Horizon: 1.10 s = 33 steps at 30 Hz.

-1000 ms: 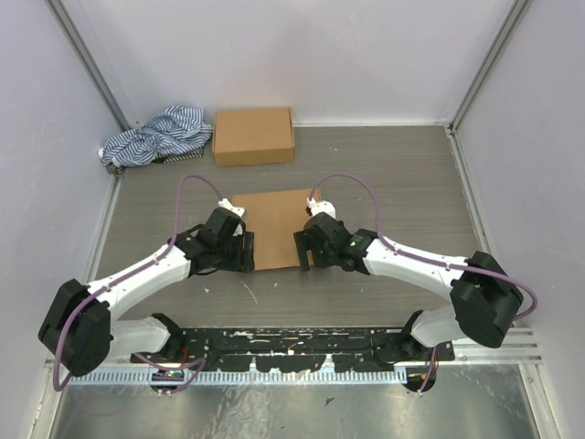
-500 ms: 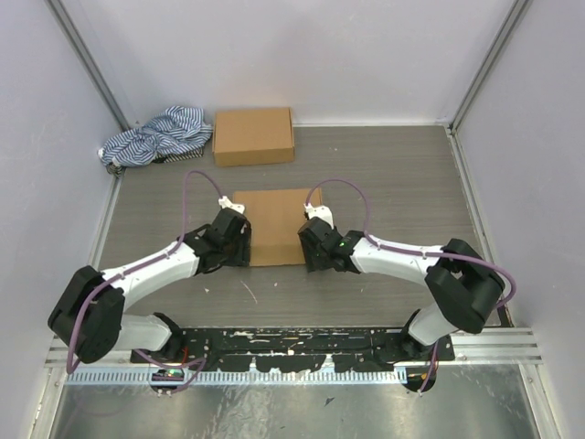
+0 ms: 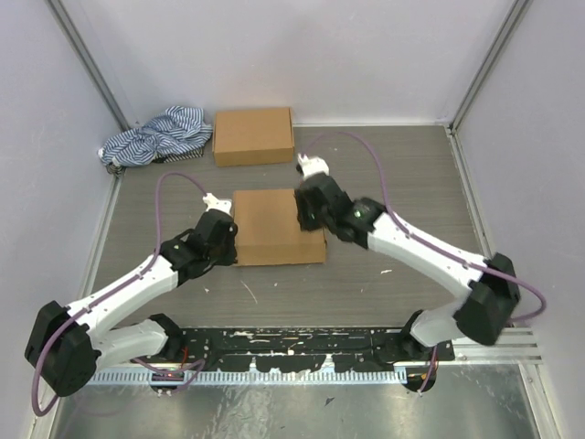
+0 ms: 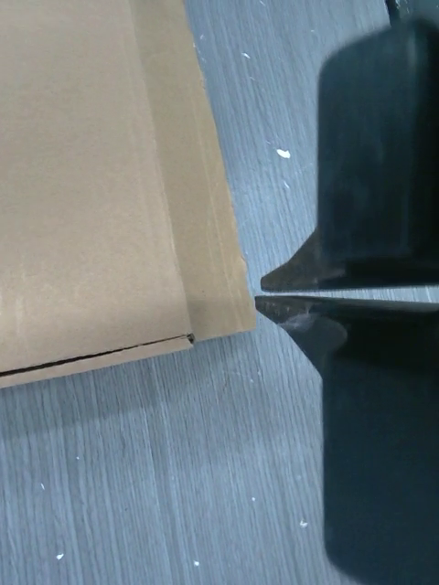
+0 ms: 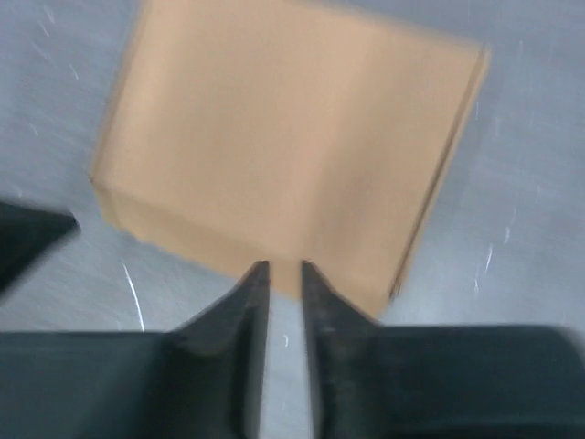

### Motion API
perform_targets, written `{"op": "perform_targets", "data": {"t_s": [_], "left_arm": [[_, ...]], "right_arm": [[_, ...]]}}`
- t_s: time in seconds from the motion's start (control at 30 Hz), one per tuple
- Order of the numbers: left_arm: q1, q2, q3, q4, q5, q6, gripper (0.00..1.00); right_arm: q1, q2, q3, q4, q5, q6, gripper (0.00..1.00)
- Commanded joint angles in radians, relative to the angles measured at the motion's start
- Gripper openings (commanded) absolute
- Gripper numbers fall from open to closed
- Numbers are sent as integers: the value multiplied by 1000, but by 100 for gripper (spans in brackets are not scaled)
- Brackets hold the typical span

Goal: Fold the paper box

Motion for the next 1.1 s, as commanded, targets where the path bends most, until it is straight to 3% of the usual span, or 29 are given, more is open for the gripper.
{"op": "perform_targets", "data": {"t_s": [0.0,0.27,0.43,0.67,0.97,1.07], "left_arm": [[-5,-12,5,-27,81,-23,1],[-20,93,-100,140,156,-42,0],[-42,174,-84,183,130,-37,0],[-52,347,-6,207,7,-70,0],[-82,454,42,303,-247,-159,0],[-123,435,37,302,-315,-197,0]], "right_arm": [[-104,232,316,43,-105,-108,4],[-214,763,857,58,-281,-192,1],[-251,999,1024,61,-410,-180,3],[-253,1036,978,28,-524,-195,5],[-174,903,679,-2,-777,-215,5],[-124,895,661,-30,-762,-229,5]]}}
